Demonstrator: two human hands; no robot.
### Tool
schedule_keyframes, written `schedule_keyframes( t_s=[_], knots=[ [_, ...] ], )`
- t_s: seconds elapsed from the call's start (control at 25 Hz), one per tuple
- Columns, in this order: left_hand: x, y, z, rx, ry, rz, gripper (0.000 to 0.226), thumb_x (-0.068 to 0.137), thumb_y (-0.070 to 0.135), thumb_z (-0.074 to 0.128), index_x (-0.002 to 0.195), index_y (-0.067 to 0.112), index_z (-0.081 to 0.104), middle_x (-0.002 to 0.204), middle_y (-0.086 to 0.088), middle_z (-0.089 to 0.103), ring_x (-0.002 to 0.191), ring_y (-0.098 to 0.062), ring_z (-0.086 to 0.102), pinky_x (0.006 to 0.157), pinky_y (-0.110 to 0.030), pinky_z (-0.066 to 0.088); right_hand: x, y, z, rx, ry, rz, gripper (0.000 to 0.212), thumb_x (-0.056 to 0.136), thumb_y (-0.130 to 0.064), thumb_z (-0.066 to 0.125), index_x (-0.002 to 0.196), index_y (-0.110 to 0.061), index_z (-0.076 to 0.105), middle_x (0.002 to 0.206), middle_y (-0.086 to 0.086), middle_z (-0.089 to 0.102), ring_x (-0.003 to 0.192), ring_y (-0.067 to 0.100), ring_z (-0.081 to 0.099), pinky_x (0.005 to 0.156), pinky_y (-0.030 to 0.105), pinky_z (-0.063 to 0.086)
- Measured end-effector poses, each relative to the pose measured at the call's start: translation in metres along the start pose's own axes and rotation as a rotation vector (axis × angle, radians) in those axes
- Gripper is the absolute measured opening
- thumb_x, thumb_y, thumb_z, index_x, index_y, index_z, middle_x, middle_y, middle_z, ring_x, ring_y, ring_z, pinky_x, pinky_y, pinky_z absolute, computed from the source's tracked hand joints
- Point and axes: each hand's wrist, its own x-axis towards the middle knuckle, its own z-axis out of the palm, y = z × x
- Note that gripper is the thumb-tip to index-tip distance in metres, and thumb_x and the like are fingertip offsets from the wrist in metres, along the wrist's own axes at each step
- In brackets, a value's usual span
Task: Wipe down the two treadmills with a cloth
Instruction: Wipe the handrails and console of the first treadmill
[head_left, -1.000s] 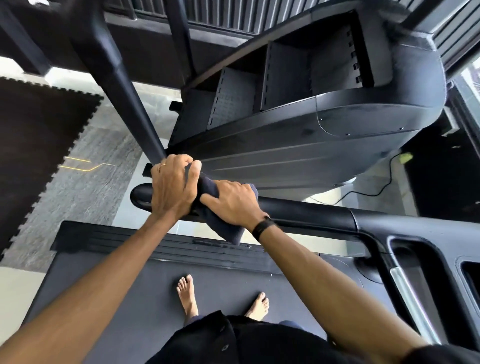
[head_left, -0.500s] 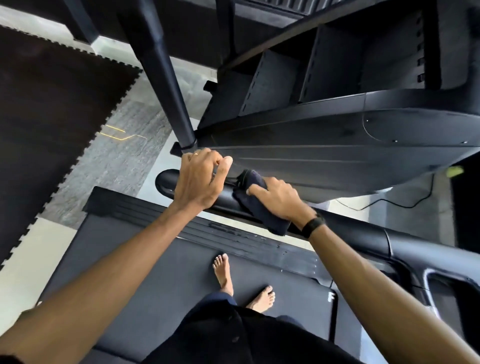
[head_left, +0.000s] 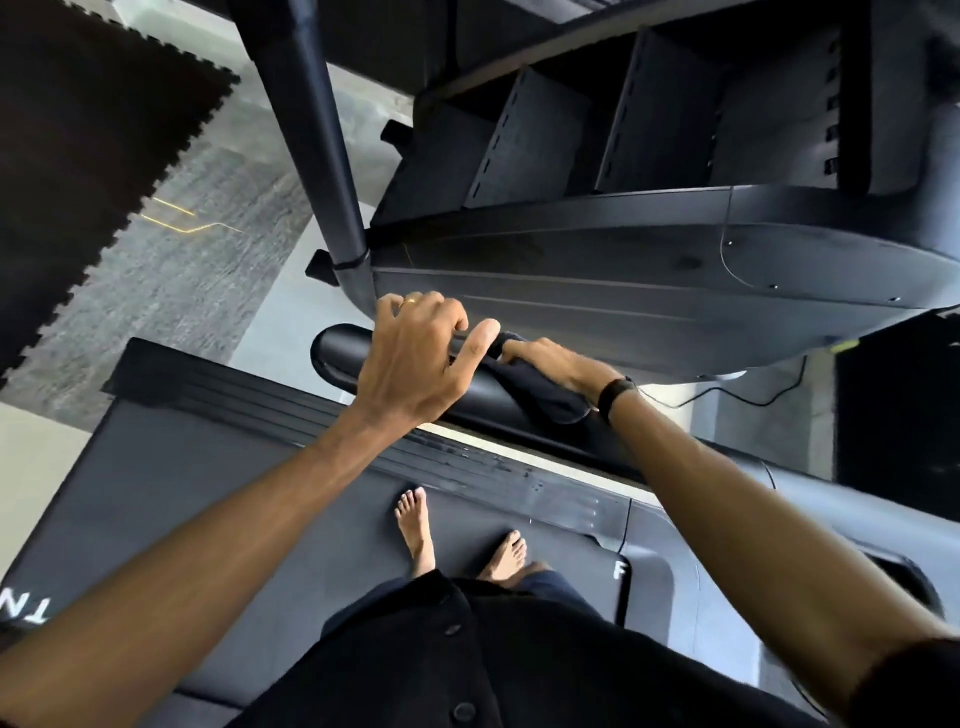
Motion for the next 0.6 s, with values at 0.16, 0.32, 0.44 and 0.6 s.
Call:
schedule_keyframes(
  t_s=[0.16, 0.32, 0.44, 0.6],
  knots=[
    [0.002, 0.0, 0.001, 0.058, -0.05, 0.019, 0.055, 0.098, 0.06, 0.03, 0.082, 0.019, 0.062, 0.083, 0.004, 0.063, 0.081, -0.016, 0.057, 0.096, -0.044, 0.035, 0.012, 0.006, 0.001, 0.078, -0.02, 0.016, 0.024, 0.104, -0.025, 0.036, 0.09, -0.02, 0.055, 0.109, 0.016, 0.057, 0.1, 0.028, 0.049, 0.086, 0.034, 0.033],
    [0.002, 0.002, 0.001, 0.022, -0.045, 0.049, 0.054, 0.097, 0.059, 0.031, 0.083, 0.019, 0.064, 0.084, 0.003, 0.064, 0.083, -0.017, 0.058, 0.097, -0.044, 0.034, -0.031, 0.021, 0.013, 0.05, 0.225, 0.036, 0.029, 0.094, -0.044, 0.048, 0.092, -0.019, 0.063, 0.106, 0.014, 0.065, 0.098, 0.034, 0.058, 0.085, 0.04, 0.044],
    [0.002, 0.011, 0.003, -0.005, -0.038, 0.14, 0.052, 0.096, 0.057, 0.035, 0.087, 0.016, 0.067, 0.087, 0.002, 0.064, 0.083, -0.018, 0.058, 0.095, -0.045, 0.034, -0.088, 0.042, 0.04, -0.167, 0.548, -0.222, 0.041, 0.082, -0.048, 0.048, 0.107, -0.019, 0.063, 0.111, 0.002, 0.07, 0.105, 0.026, 0.06, 0.084, 0.034, 0.041],
    [0.007, 0.051, 0.018, -0.002, -0.06, 0.171, 0.052, 0.095, 0.056, 0.035, 0.088, 0.017, 0.067, 0.089, 0.002, 0.064, 0.085, -0.018, 0.059, 0.093, -0.045, 0.036, -0.099, 0.059, 0.043, -0.183, 0.626, -0.257, 0.046, 0.081, -0.052, 0.042, 0.106, -0.021, 0.063, 0.106, -0.001, 0.07, 0.104, 0.025, 0.06, 0.087, 0.038, 0.042]
  ],
)
